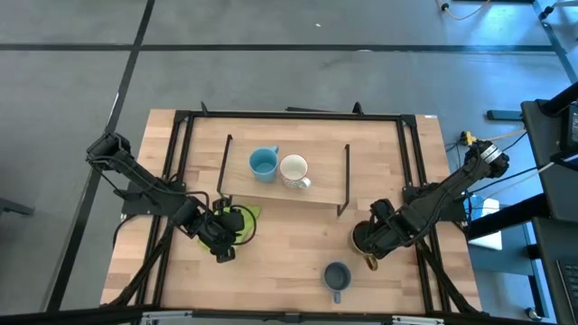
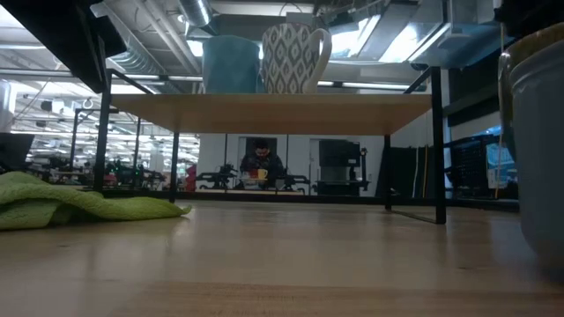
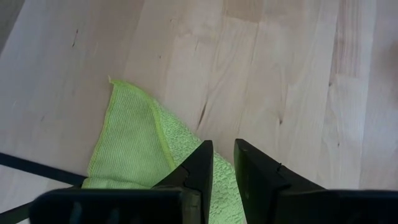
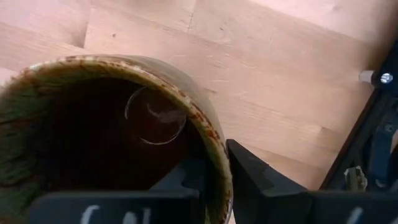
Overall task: Stack small to large cups/mugs on shelf
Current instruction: Put the green mug on the shelf, then adjust the gray patterned mug on the shelf
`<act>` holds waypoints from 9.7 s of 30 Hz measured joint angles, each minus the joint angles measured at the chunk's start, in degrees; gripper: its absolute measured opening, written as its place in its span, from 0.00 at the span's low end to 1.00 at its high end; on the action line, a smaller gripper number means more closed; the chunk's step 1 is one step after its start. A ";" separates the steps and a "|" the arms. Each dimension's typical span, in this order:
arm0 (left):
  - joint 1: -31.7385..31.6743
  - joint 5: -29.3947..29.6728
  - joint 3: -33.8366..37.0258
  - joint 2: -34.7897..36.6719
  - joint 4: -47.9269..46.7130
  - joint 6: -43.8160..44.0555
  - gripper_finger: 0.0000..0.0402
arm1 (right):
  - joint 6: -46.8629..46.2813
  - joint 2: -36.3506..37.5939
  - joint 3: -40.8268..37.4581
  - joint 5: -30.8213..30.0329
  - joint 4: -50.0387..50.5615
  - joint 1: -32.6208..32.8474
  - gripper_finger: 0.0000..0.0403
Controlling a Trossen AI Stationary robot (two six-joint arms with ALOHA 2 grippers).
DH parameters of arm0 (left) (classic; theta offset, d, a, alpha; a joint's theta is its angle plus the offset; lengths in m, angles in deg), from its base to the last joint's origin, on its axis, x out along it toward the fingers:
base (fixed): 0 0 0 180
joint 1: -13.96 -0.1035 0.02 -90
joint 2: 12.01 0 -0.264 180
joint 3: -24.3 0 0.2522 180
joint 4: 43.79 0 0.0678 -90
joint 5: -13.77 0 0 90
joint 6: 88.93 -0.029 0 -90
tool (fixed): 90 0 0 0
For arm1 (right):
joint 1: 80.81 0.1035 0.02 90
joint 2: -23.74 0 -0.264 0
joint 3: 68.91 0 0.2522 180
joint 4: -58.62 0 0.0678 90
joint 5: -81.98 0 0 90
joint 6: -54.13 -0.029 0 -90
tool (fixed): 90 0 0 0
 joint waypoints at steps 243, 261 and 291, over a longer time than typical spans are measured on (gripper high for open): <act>2.15 6.49 0.00 0.02 4.25 2.94 0.15 | 93.37 -28.23 52.00 -0.67 -13.63 -39.73 0.00; 2.15 7.12 0.00 0.02 4.24 1.41 0.15 | 77.42 -28.18 61.67 -8.91 12.68 -39.39 0.18; 2.31 7.19 0.00 0.02 2.20 1.41 0.15 | 68.50 -30.32 55.74 -4.90 6.13 -38.77 0.33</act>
